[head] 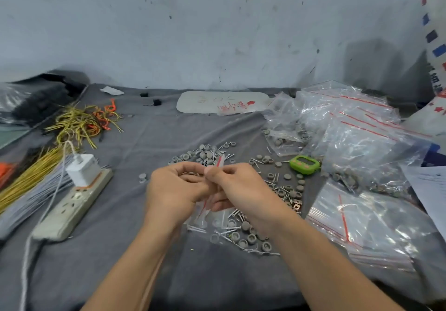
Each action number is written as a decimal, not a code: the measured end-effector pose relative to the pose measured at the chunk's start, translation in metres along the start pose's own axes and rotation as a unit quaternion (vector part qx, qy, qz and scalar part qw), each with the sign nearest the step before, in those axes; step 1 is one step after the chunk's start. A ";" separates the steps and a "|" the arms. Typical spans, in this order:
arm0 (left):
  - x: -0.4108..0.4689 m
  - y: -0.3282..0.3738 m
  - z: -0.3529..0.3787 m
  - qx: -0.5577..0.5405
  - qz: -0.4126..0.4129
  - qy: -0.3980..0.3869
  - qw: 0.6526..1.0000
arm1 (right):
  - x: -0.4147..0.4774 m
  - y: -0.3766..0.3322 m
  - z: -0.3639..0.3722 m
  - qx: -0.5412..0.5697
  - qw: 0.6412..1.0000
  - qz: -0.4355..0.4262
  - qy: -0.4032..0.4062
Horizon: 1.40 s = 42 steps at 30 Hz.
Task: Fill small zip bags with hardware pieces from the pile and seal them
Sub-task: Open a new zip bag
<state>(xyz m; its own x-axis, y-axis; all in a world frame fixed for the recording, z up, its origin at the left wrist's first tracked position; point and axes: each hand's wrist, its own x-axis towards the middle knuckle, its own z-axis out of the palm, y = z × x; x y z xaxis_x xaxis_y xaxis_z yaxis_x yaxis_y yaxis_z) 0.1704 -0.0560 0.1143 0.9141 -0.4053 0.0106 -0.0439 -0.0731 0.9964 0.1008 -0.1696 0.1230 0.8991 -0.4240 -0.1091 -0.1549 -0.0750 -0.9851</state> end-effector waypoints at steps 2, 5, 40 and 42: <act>0.000 0.002 -0.002 -0.106 -0.026 -0.013 0.994 | 0.002 -0.004 0.000 0.001 0.998 -0.014 0.054; 0.000 0.000 0.007 -0.212 -0.056 -0.021 0.975 | 0.003 -0.004 -0.003 -0.179 0.969 -0.073 0.154; -0.015 0.009 0.010 0.430 0.138 0.099 0.887 | -0.008 -0.005 -0.056 -0.308 0.936 -0.155 0.066; -0.014 0.011 0.011 0.421 0.088 0.036 0.902 | -0.009 -0.002 -0.057 -0.252 0.954 -0.145 0.078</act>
<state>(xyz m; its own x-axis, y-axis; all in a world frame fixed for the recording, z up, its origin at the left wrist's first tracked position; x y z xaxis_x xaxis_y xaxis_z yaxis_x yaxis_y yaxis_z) 0.1522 -0.0613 0.1237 0.8860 -0.4196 0.1973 -0.4531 -0.6928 0.5610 0.0699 -0.2170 0.1332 0.8683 -0.4454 0.2184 -0.1209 -0.6170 -0.7776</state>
